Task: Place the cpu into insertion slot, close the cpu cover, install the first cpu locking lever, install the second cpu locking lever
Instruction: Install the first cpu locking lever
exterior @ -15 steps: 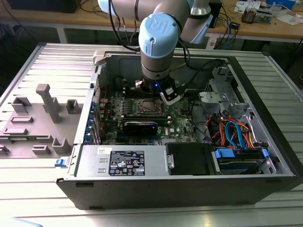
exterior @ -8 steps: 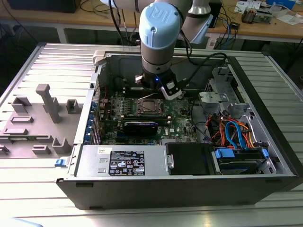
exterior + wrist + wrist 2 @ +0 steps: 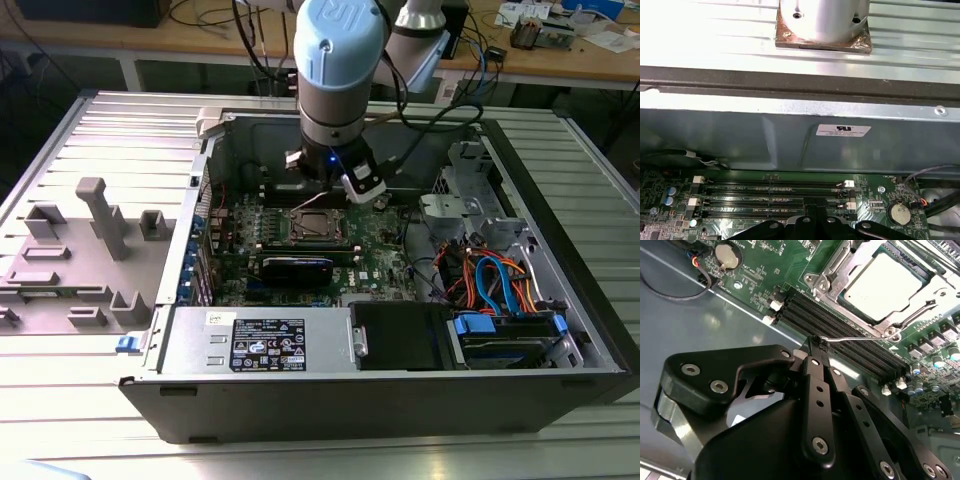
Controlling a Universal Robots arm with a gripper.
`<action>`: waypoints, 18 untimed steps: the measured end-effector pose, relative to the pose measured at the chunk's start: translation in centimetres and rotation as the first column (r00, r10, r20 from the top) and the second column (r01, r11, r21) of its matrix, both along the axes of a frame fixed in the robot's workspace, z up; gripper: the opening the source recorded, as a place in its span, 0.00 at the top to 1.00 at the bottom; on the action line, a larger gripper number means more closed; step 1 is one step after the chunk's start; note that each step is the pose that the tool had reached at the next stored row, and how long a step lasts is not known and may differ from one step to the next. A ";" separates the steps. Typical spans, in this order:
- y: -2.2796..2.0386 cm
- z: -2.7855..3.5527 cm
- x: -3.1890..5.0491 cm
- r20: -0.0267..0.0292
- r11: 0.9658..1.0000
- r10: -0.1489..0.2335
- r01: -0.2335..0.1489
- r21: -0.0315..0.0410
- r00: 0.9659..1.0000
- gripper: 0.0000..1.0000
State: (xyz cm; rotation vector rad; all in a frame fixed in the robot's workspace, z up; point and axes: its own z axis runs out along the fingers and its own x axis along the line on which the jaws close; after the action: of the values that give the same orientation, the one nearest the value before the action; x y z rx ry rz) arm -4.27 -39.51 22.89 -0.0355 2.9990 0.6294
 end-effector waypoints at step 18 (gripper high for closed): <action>0.00 0.46 -0.16 0.000 0.997 -0.071 0.071 0.000 0.997 0.89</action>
State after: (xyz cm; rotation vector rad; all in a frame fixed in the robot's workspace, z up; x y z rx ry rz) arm -4.43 -39.51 23.36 0.0711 2.9850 0.6218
